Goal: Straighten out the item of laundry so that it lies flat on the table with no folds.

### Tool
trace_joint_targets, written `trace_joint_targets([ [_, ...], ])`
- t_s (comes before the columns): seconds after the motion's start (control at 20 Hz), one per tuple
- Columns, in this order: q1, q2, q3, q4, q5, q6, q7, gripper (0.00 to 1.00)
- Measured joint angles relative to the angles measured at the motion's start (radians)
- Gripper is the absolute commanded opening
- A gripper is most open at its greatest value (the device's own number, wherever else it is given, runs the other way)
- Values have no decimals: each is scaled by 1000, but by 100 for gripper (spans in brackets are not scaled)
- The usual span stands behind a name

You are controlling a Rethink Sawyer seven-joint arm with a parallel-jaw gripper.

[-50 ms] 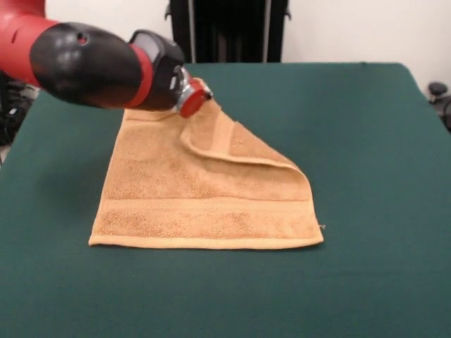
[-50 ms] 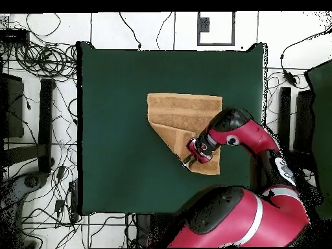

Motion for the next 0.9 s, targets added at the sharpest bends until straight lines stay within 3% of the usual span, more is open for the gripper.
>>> trace_joint_targets([
  [0.9, -37, 51, 0, -27, -5, -16, 0, 100],
])
